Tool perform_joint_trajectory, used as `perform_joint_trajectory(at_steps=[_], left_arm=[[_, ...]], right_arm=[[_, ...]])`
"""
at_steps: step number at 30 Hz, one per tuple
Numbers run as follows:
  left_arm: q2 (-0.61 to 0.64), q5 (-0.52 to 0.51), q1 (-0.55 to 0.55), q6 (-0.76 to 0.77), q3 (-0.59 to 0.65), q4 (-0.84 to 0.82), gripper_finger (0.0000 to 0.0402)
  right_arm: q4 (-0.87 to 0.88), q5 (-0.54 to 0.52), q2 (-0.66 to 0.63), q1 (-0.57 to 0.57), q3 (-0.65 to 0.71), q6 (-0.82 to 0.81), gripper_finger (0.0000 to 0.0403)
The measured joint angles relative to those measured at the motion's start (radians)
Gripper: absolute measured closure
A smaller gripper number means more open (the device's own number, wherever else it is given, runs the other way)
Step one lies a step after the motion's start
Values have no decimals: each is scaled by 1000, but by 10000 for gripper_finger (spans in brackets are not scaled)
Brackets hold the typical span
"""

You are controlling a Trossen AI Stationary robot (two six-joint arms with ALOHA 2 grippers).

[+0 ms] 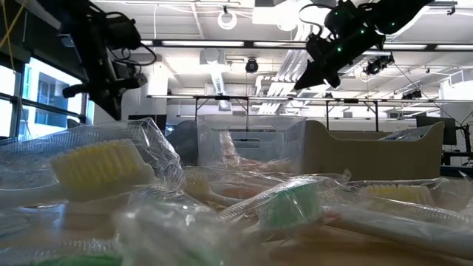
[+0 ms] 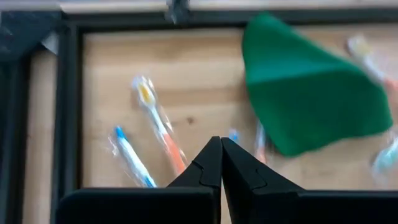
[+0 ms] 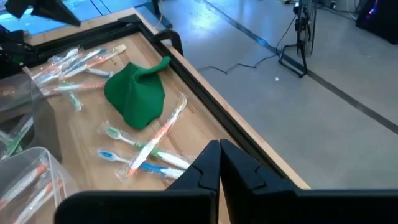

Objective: Pick & Place Toothbrushes
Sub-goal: Put the orange toothbrush into the transparent bin

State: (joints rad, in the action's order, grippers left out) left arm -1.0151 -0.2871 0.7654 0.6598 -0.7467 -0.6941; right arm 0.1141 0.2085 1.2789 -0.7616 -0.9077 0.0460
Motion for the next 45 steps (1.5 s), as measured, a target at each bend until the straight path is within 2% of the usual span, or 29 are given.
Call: perform_joint_trajectory(at_steps=[4, 14, 20, 24, 28, 35, 42, 45], left_arm=[[-104, 39, 2, 0, -55, -31, 402], [-272, -16, 14, -6, -67, -12, 395], [-310, -84, 14, 39, -67, -11, 330], [-324, -127, 14, 146, -66, -19, 273], [-347, -127, 24, 161, -44, -39, 242], [-377, -60, 114, 134, 9, 72, 248], [-377, 8, 150, 59, 11, 154, 251], [-387, 3, 153, 71, 11, 152, 251]], right_arm=[[-8, -2, 0, 0, 0, 1, 401], [-6, 0, 0, 0, 0, 3, 401], [1, 2, 0, 0, 0, 3, 401], [2, 3, 0, 0, 0, 3, 401], [8, 3, 0, 0, 0, 3, 401], [11, 3, 1, 0, 0, 3, 401], [16, 1, 1, 0, 0, 4, 401], [21, 0, 1, 0, 0, 8, 401]])
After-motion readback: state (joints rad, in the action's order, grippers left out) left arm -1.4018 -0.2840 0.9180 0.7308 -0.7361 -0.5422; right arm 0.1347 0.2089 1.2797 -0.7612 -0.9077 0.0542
